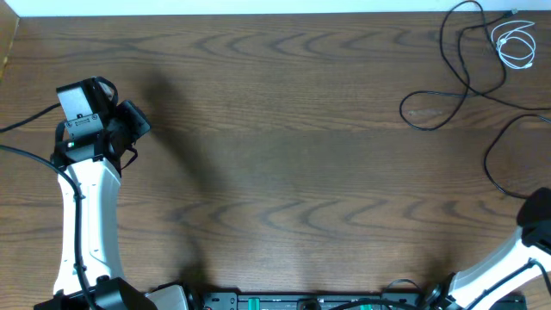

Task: Untangle cables
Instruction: 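Carry the black cable to the upper right with the right gripper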

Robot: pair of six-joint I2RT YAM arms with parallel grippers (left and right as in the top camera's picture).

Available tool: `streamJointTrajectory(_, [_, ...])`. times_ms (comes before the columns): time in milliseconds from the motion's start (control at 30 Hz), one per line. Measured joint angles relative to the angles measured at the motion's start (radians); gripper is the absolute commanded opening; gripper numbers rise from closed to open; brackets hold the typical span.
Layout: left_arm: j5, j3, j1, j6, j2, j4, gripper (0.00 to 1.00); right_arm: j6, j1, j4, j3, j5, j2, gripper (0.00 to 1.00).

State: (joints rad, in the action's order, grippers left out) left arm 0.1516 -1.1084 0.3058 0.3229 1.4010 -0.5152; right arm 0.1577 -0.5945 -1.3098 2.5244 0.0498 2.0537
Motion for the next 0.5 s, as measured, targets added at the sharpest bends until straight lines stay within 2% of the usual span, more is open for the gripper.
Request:
streamJointTrajectory(67, [0.000, 0.000, 0.000, 0.010, 0.000, 0.000, 0.47, -0.014, -0.021, 0.010, 0.000, -0.002, 0.038, 0.01])
streamJointTrajectory(100, [0.000, 0.000, 0.000, 0.017, 0.000, 0.000, 0.47, -0.021, -0.028, 0.018, 0.000, -0.005, 0.065, 0.09])
streamJointTrajectory(133, [0.000, 0.000, 0.000, 0.019, 0.000, 0.000, 0.47, -0.025, -0.034, 0.026, 0.000, -0.009, 0.088, 0.53])
streamJointTrajectory(167, [0.000, 0.000, -0.001, 0.021, 0.000, 0.000, 0.47, -0.033, -0.037, 0.034, 0.000, -0.011, 0.114, 0.87])
streamJointTrajectory(200, [0.000, 0.000, -0.002, 0.021, 0.000, 0.000, 0.47, -0.039, -0.039, 0.037, 0.000, -0.013, 0.142, 0.99])
streamJointTrajectory(333, [0.000, 0.000, -0.014, 0.021, 0.000, 0.000, 0.47, -0.049, -0.043, 0.017, -0.002, -0.017, 0.235, 0.99])
streamJointTrajectory(500, [0.000, 0.000, -0.029, 0.021, 0.000, 0.005, 0.47, -0.063, -0.026, -0.028, -0.013, -0.003, 0.254, 0.99])
